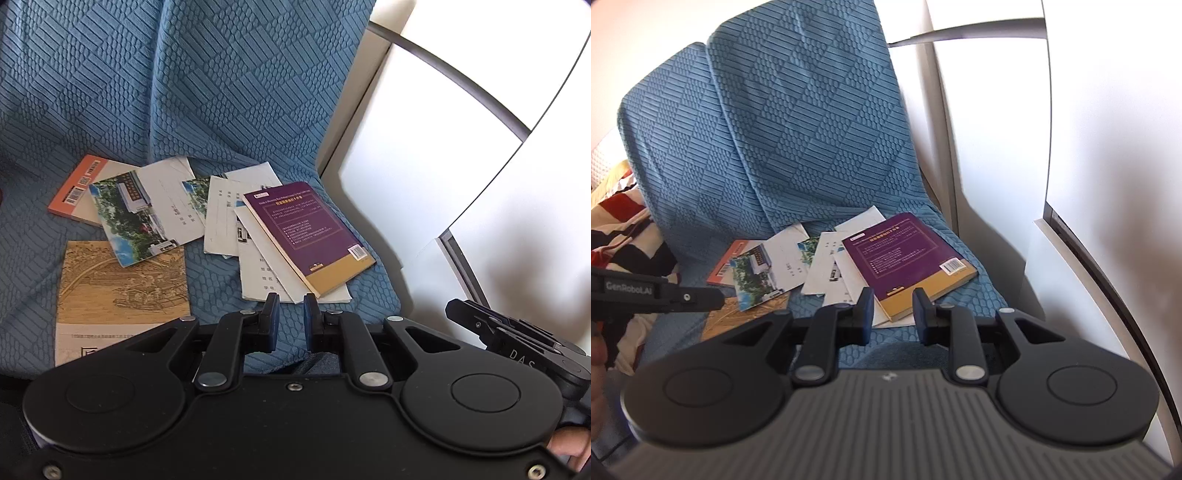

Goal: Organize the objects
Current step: 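Move both tools toward the purple book on the papers, then close the left gripper on the purple book's edge while the right gripper grips its spine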

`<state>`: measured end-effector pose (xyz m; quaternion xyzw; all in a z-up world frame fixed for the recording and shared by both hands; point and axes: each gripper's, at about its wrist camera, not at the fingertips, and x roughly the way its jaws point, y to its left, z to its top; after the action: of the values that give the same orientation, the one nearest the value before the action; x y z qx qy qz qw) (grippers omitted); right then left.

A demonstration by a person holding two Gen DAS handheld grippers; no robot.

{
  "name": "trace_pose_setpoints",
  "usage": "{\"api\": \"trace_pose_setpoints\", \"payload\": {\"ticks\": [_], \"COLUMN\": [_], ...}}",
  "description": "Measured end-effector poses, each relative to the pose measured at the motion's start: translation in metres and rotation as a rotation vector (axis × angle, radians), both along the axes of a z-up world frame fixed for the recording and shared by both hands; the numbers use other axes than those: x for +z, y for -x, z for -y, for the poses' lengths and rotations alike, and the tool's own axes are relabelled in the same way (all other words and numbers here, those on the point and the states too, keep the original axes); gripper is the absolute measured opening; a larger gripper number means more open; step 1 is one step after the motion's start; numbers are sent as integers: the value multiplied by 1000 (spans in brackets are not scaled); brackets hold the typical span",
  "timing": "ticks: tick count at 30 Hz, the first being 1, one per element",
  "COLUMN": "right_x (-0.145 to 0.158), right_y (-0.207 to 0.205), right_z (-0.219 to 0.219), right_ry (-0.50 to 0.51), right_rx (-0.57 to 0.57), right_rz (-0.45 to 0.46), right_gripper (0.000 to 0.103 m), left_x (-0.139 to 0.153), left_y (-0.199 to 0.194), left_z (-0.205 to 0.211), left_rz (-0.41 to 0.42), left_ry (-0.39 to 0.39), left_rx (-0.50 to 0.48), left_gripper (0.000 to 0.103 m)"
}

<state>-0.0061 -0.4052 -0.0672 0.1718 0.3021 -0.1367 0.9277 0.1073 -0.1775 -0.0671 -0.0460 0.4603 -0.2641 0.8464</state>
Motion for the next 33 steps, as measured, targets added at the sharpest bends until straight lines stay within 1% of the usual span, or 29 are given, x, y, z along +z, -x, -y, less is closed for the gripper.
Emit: {"api": "trace_pose_setpoints", "payload": {"ticks": [8, 12, 13, 14, 16, 20, 23, 26, 29, 33], "right_x": [-17, -31, -35, -39, -47, -63, -79, -94, -115, -138], "right_y": [-10, -21, -25, -28, -36, -54, -69, -84, -99, -113], "right_z": [28, 43, 47, 51, 58, 71, 85, 97, 112, 128], "right_ry": [-11, -12, -16, -24, -39, -55, -108, -138, -221, -327], "right_rx": [-50, -75, -79, -79, -77, -61, -62, -51, -56, -71], "right_rz": [-31, -61, -70, -74, -84, -106, -113, -111, -125, -138], "right_gripper": [27, 27, 28, 36, 41, 42, 41, 42, 42, 43], "left_x": [-25, -31, -34, -37, -44, -64, -80, -98, -120, -142], "left_y": [-23, -40, -45, -51, -61, -80, -92, -106, -119, -131], "left_z": [28, 43, 47, 51, 59, 71, 80, 88, 96, 108], "left_rz": [-62, -64, -67, -71, -74, -113, -141, -173, -221, -240], "left_ry": [1, 16, 23, 29, 32, 43, 55, 68, 88, 79], "left_rx": [-26, -31, -33, -34, -41, -57, -66, -72, -79, -98], "left_gripper": [11, 11, 11, 11, 11, 11, 12, 13, 13, 13]}}
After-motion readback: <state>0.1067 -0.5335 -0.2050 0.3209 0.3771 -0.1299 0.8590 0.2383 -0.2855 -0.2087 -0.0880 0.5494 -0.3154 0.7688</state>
